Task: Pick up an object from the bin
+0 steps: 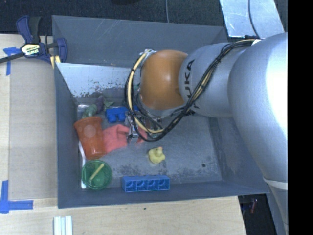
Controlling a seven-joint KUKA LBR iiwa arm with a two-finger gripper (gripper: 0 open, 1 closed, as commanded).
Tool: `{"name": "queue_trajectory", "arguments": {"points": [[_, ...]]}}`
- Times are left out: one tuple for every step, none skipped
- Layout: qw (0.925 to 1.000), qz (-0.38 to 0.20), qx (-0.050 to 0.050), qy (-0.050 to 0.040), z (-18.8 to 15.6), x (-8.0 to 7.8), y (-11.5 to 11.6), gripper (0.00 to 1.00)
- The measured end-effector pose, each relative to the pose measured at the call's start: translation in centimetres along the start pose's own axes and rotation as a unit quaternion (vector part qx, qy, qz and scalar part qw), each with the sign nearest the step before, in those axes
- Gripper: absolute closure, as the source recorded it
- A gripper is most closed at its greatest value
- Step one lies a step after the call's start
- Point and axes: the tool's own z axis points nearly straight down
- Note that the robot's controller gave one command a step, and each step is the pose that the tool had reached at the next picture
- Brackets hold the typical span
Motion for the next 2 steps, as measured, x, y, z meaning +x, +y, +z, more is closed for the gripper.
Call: {"name": "queue_trajectory", "arguments": {"points": [[0.9995,-0.030,0.000,0.0020,-7.2,-0.2,0.4,1.00],[0.9854,-0.170,0.000,-0.0020,-2.5,-1.9,-5.0,1.00]]}}
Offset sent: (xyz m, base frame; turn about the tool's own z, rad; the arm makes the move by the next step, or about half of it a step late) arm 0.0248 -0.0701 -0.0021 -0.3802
